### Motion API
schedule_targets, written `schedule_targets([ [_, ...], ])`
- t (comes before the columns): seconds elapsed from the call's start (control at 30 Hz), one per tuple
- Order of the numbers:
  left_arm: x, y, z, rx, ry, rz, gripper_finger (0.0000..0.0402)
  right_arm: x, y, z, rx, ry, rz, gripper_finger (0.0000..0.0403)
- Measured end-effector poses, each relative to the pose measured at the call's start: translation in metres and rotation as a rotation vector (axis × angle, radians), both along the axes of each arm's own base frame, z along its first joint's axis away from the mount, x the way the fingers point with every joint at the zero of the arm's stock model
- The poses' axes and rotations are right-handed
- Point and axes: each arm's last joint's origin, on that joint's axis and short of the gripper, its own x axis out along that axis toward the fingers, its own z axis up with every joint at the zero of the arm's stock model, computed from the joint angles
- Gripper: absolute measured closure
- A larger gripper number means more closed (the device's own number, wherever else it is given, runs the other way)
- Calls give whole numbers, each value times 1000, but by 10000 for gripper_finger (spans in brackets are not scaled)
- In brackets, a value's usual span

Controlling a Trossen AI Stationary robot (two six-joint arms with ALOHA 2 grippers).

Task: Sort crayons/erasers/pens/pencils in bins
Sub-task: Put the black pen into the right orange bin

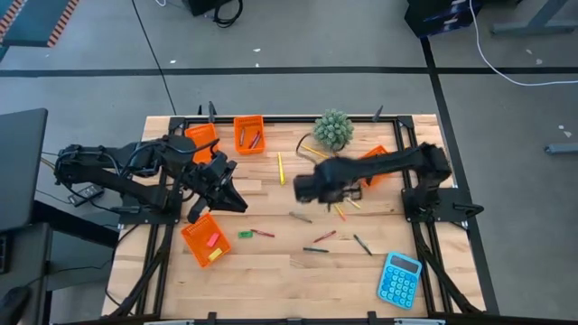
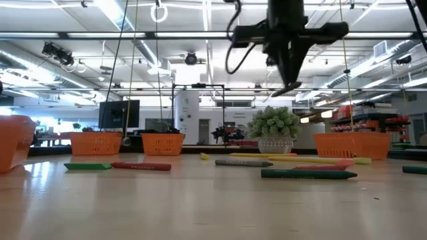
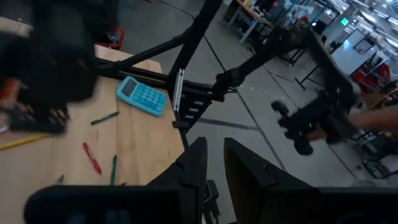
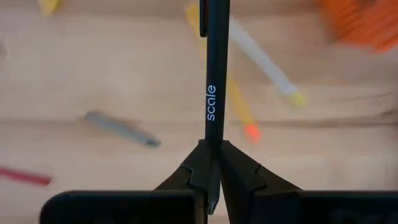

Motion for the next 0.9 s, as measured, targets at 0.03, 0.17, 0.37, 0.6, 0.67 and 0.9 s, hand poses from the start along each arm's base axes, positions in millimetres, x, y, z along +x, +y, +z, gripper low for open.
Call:
schedule_targets([
  [0.03,0,0,0,5,-2,-1,339,-6,-7,6,-4,14,-3,369],
  [0.17,0,1,0,18,-5,1,345,-23,-39,20,-29,81,-1,369],
  [0.37,1,6,0,25,-6,36,356,-49,-88,25,-33,106,-20,368],
  [0.6,2,14,-1,41,2,121,370,-96,-112,3,-3,137,-90,368],
  [0.67,2,17,-1,48,3,160,374,-106,-113,-7,-4,80,-146,368],
  [0.9,3,28,-2,49,9,269,384,-134,-110,-43,-19,-53,-312,371],
])
